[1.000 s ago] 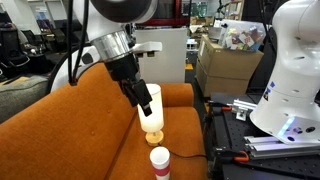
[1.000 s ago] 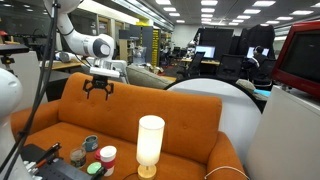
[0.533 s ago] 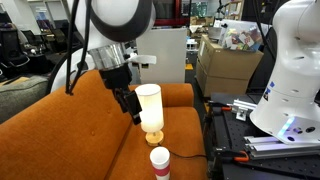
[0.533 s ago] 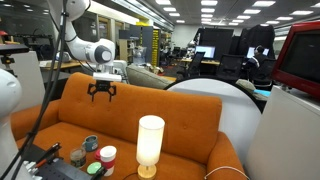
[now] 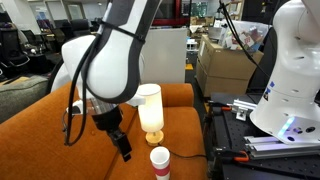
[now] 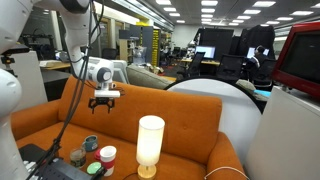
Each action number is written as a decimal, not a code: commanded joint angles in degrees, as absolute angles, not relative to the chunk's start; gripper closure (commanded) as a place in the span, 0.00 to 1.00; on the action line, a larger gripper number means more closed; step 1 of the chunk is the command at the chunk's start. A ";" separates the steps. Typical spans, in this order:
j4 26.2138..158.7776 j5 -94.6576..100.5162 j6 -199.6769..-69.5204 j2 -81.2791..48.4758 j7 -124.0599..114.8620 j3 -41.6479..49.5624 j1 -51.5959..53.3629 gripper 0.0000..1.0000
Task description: Put the pink lid on top of the white cup
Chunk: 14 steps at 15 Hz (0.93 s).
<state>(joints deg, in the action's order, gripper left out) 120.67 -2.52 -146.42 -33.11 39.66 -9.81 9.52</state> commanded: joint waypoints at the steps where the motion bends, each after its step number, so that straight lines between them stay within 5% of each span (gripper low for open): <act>1: 119.74 -0.32 -146.31 -33.93 38.13 -11.90 7.31 0.00; 14: 115.30 0.40 -153.16 -43.87 38.53 -14.32 2.86 0.00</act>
<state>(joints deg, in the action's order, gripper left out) 118.45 -0.84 -151.45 -39.39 37.92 -11.80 5.78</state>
